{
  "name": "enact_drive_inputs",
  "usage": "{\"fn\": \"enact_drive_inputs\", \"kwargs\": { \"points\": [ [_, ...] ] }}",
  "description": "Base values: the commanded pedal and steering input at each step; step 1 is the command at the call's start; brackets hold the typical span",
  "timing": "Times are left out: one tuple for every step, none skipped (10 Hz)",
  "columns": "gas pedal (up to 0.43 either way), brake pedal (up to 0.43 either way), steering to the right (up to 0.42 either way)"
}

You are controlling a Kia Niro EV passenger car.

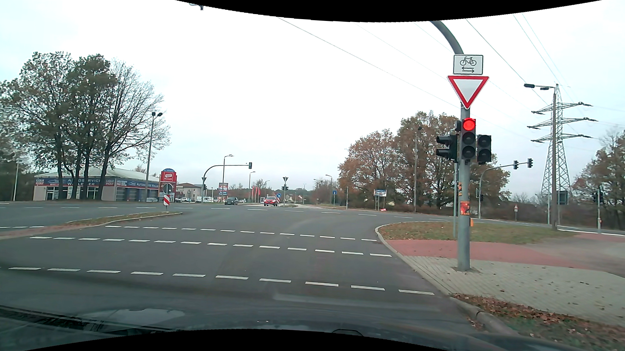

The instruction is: Follow the waypoints while adhering to traffic rules and regulations

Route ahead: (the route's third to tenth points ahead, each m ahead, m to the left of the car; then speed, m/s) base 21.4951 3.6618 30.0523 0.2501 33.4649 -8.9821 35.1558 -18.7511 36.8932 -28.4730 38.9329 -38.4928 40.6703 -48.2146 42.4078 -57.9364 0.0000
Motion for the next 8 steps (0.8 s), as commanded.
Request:
{"fn": "enact_drive_inputs", "kwargs": {
  "points": [
    [0.000, 0.348, -0.005],
    [0.000, 0.348, -0.005],
    [0.000, 0.348, -0.005],
    [0.000, 0.348, -0.005],
    [0.000, 0.348, -0.005],
    [0.000, 0.348, -0.005],
    [0.000, 0.348, -0.005],
    [0.000, 0.348, -0.005]
  ]
}}
